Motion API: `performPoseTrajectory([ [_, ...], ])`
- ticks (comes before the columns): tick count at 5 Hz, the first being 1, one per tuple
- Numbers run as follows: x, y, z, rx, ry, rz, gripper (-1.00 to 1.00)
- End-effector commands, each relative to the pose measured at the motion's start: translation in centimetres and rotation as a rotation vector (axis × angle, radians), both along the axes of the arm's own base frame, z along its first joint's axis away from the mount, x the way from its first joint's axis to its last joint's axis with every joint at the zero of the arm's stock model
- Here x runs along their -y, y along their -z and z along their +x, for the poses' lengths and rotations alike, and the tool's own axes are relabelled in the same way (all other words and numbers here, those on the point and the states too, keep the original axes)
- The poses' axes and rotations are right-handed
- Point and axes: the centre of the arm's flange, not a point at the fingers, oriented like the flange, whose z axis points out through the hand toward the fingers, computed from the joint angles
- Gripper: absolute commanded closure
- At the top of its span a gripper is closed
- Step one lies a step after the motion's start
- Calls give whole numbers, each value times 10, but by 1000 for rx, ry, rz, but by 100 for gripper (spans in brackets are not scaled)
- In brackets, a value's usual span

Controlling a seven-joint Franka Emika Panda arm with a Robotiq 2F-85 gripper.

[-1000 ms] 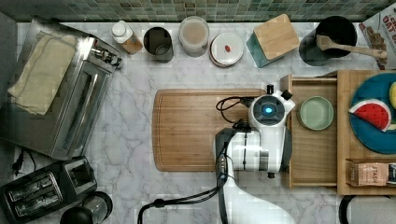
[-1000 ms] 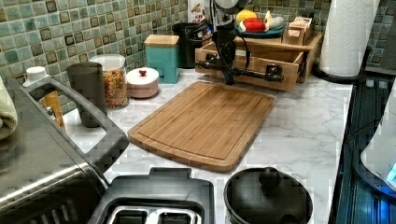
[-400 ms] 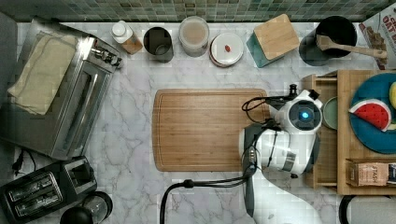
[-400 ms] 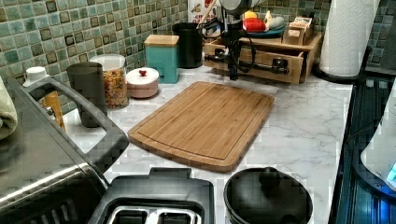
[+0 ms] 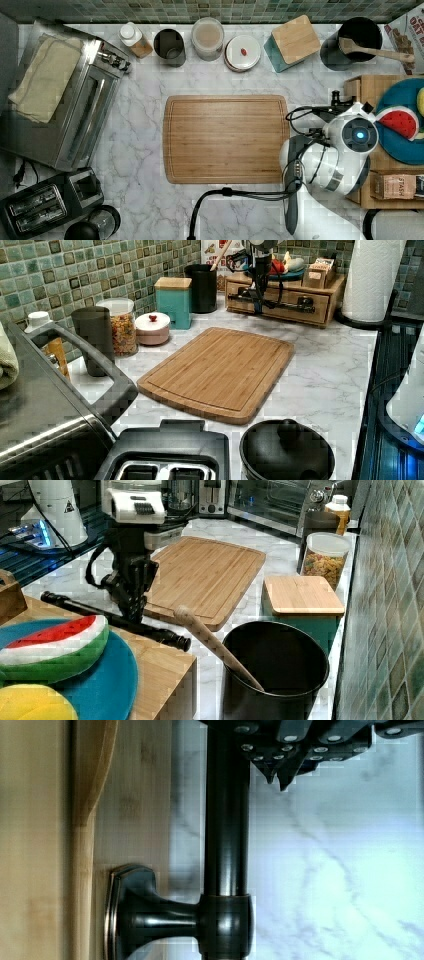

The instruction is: Close the drawer.

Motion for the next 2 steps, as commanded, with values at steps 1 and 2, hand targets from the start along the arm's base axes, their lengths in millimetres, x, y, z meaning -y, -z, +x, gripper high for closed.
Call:
performPoseTrajectory([
  [1, 152, -111, -32, 134, 142, -144, 100],
  [2, 152, -111, -32, 134, 142, -144, 100],
])
